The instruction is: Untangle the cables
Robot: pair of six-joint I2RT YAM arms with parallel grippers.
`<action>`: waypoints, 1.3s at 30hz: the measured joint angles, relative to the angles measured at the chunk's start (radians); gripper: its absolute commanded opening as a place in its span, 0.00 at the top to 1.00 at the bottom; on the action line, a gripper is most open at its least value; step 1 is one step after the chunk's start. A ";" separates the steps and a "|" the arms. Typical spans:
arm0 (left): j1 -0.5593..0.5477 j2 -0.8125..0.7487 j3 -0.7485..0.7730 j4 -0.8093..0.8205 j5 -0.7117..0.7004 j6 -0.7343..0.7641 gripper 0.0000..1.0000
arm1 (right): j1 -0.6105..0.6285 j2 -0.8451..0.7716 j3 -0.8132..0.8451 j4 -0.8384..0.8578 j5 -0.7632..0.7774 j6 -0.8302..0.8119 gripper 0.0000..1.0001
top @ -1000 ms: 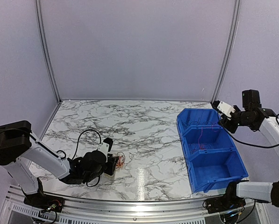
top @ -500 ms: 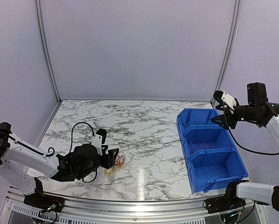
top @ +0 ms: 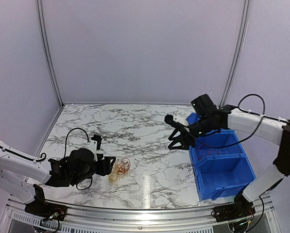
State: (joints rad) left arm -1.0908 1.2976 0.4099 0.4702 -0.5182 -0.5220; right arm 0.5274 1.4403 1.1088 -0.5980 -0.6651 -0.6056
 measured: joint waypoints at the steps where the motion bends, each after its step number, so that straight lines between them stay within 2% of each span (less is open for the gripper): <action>1: 0.006 -0.002 -0.008 -0.010 0.009 -0.011 0.31 | 0.036 0.063 0.029 -0.001 0.002 0.013 0.47; 13: 0.023 0.011 -0.032 -0.052 0.053 -0.093 0.33 | 0.272 0.614 0.511 -0.069 -0.057 0.143 0.44; 17: 0.023 0.018 -0.032 -0.055 0.068 -0.107 0.41 | 0.316 0.729 0.596 -0.107 -0.055 0.176 0.45; 21: 0.023 0.028 -0.032 -0.056 0.087 -0.110 0.42 | 0.336 0.787 0.628 -0.130 -0.045 0.211 0.48; 25: 0.023 0.046 -0.023 -0.058 0.111 -0.102 0.43 | 0.336 0.813 0.670 -0.144 -0.023 0.241 0.59; 29: 0.023 0.063 -0.007 -0.057 0.126 -0.093 0.43 | 0.336 0.829 0.705 -0.143 -0.006 0.261 0.63; 35: 0.023 0.089 0.019 -0.057 0.129 -0.080 0.43 | 0.336 0.834 0.712 -0.143 0.029 0.279 0.76; 39: 0.023 0.124 0.035 -0.056 0.129 -0.073 0.52 | 0.336 0.826 0.703 -0.137 0.052 0.282 0.77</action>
State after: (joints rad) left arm -1.0676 1.4212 0.4454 0.4137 -0.3889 -0.5949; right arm 0.8635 2.2665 1.8114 -0.7349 -0.6128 -0.3233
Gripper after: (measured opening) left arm 0.538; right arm 0.231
